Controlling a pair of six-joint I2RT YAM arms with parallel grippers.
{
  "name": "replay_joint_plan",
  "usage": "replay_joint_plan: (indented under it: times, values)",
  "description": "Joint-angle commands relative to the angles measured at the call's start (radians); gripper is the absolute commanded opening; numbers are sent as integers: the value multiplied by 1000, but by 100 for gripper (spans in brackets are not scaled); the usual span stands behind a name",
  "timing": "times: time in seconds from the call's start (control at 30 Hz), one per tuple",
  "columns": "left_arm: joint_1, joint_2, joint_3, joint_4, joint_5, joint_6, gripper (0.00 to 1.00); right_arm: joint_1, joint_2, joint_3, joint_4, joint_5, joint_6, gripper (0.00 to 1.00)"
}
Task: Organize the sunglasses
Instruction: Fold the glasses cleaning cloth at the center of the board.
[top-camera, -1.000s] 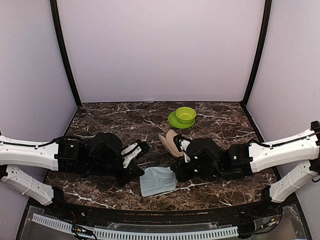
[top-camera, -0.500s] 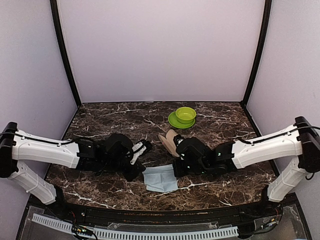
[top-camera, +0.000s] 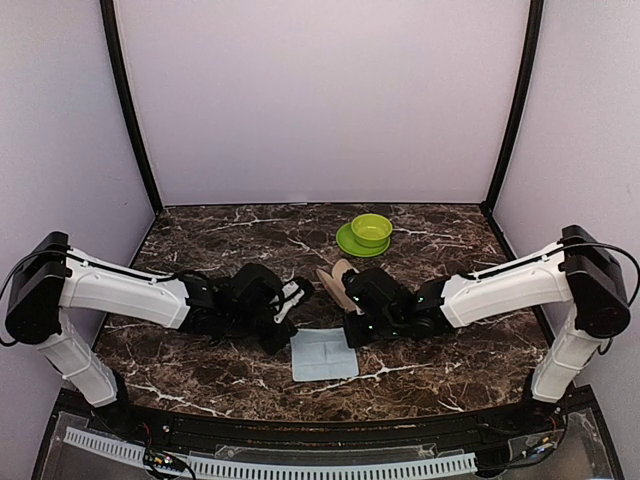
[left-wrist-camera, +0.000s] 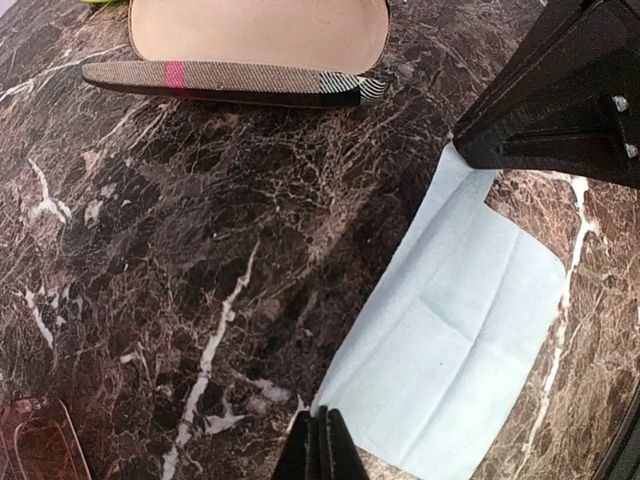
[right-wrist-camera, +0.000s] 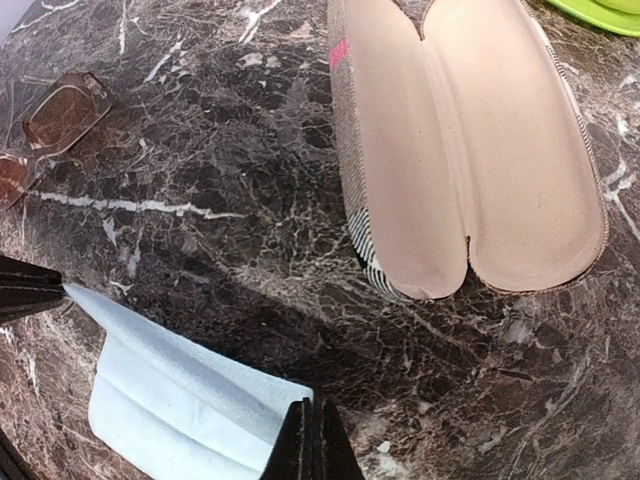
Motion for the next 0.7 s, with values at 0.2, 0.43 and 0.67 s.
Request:
replay_joint_plan:
  times: [0.2,0.43,0.67]
  values:
    - [3,-38,-25,22,40,4,0,-9,9,-10,49,-54,-56,0]
    - [3,-74,-85,44,86,-10,0,-7,-14,-51,70,-75,-38,0]
    - [0,-81,-116,64,132,-10,0,2,-16,-80,78,-84,-18,0]
